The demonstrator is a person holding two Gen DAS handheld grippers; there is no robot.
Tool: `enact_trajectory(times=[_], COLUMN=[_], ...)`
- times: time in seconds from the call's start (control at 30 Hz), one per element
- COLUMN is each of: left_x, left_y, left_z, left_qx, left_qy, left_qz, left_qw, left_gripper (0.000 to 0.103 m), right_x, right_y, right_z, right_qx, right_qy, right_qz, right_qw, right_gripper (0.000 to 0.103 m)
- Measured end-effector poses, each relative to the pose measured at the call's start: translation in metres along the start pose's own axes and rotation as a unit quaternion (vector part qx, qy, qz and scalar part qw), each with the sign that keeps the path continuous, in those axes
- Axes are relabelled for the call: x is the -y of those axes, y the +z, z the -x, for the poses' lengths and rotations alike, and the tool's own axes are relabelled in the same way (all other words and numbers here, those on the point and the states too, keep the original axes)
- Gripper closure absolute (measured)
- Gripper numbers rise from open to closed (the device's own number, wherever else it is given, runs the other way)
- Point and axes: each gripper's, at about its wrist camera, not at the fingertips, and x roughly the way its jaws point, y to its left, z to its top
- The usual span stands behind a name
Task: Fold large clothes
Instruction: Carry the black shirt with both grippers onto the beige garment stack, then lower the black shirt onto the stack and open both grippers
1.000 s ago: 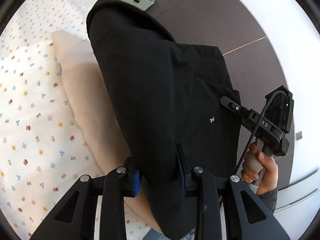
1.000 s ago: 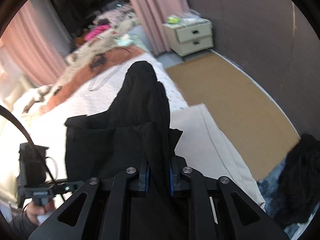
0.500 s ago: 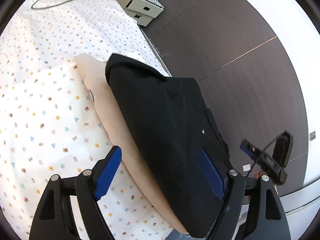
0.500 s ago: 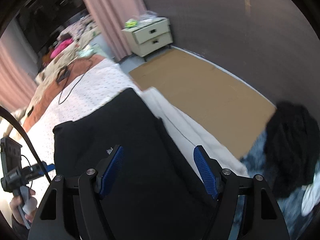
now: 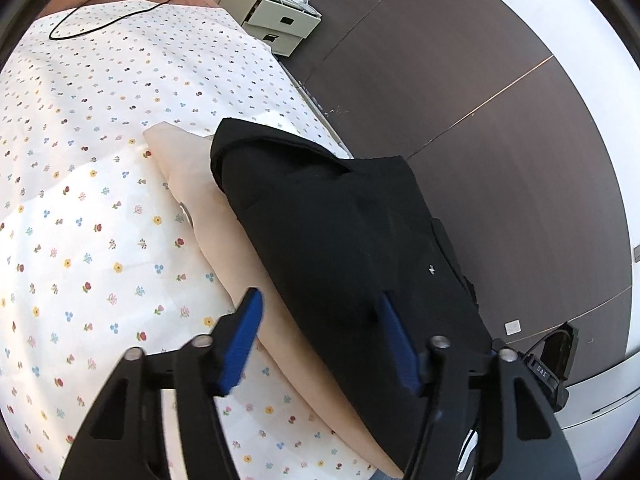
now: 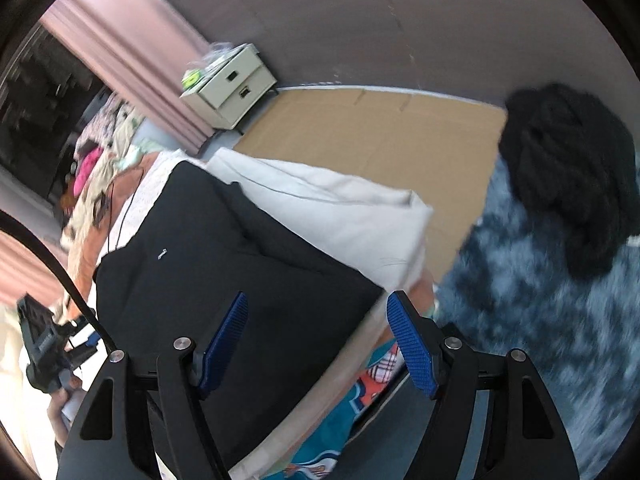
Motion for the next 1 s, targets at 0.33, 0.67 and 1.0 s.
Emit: enact_trajectory(times=[0.33,0.67,1.0], left_x=[0.002,0.012,0.061], left_y=[0.013,0.014,0.025], left_z=[-0.024,-0.035,-0.019], left_qx=[-0.004,-0.005,0.039], left_qy=[0.011,0.033,0.07], left_qz=[-0.006,-0.032,-0.133], left_qw=[0.9999,0.9989,0.9879], left_gripper=[0.063,0.063,0.063], right_x=[0.021,0.028,-0.02], right_y=[0.022,0.049,0.004], right_z=[-0.022,-0.028,0.011], right_qx=[0.01,0.018,0.056], right_qy=[0.053,0.032,-0.046], right_qz=[-0.033,-0.028,0.04], right_qw=[0.998,0.999,0.997], right_gripper=[0.092,0.095,0.091])
